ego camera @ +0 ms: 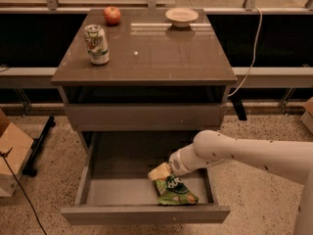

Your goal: Place green rice chip bag into middle drawer

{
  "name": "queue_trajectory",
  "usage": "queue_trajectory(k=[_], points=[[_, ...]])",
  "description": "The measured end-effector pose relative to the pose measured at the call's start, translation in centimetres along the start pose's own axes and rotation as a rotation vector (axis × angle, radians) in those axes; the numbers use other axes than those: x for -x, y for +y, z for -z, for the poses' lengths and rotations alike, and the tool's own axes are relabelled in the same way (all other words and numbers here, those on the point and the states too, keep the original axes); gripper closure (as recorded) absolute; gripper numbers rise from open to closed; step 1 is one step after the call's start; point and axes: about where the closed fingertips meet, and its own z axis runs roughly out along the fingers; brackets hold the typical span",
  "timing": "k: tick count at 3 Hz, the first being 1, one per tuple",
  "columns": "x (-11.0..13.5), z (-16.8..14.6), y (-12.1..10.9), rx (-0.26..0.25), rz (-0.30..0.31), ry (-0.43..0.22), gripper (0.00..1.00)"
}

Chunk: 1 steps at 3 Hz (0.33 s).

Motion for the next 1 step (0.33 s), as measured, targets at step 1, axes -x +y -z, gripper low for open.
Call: queue_trajectory(k=[1], points=[[-0.03, -0.08, 0.05, 0.001, 0.0, 0.001, 0.0]])
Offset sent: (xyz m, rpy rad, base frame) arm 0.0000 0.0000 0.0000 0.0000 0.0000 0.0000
